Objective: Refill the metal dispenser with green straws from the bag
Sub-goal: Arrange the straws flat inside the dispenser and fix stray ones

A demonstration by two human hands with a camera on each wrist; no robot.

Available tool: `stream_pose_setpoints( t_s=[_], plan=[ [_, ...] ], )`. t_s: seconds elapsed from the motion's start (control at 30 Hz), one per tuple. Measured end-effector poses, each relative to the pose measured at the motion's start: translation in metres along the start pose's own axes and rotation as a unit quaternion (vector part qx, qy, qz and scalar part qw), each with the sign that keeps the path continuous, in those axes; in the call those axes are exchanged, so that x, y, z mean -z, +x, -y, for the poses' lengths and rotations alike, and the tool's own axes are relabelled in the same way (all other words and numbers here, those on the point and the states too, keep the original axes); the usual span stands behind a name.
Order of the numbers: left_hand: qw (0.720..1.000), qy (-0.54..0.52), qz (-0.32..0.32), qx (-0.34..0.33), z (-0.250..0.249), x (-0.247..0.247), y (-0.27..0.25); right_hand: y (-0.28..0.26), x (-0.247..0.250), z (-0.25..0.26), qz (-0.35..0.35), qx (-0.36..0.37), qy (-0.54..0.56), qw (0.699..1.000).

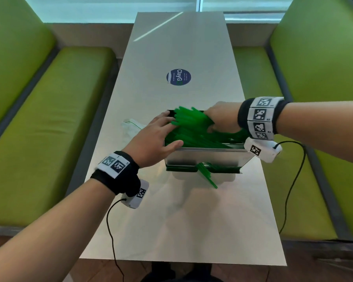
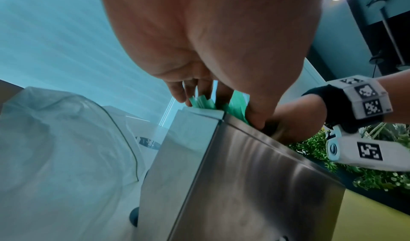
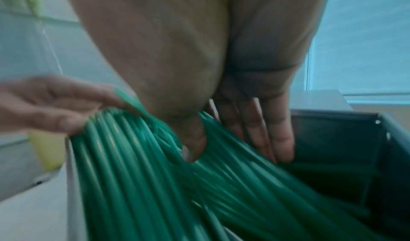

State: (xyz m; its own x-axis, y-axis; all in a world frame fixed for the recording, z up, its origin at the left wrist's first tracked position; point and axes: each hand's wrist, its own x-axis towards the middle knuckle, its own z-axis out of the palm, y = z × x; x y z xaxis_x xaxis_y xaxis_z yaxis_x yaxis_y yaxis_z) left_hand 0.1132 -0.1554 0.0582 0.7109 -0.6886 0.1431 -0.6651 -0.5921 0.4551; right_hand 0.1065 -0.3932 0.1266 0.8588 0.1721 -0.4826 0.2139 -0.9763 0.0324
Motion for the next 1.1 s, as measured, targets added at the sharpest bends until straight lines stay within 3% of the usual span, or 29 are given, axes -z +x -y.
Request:
stream_pose_setpoints(
  t_s=[0.07,0.17,0.33,0.53,0.73,0.9,1.1],
  plan=[
    [1.0,0.002,-0.023,-0.011,0.001,0.005,0.0,0.004,-0.004,-0.001,0.043,-0.017,-0.076,0.996],
    [0.998,-0.001,-0.059,-0.019,-0.001,0.008,-0.002,0.006,-0.005,-0.003,0.022,-0.023,-0.123,0.992],
    [0.996,-0.048,-0.07,0.003,-0.008,0.007,-0.003,0.008,-0.004,-0.006,-0.042,0.018,-0.095,0.994],
    [0.995,-0.066,-0.072,0.01,-0.014,0.003,0.002,0.009,-0.01,0.0,-0.016,0.029,-0.157,0.987],
    [0.996,-0.087,-0.02,0.027,-0.011,0.001,0.002,0.01,-0.007,0.005,-0.031,-0.006,-0.079,0.996],
    [0.994,-0.094,-0.03,0.041,-0.006,0.006,-0.006,0.007,-0.019,-0.001,0.022,0.0,0.036,0.999],
    [0.996,-0.086,-0.034,0.018,-0.004,0.006,-0.006,-0.001,-0.021,-0.004,0.074,0.056,0.058,0.994]
  ],
)
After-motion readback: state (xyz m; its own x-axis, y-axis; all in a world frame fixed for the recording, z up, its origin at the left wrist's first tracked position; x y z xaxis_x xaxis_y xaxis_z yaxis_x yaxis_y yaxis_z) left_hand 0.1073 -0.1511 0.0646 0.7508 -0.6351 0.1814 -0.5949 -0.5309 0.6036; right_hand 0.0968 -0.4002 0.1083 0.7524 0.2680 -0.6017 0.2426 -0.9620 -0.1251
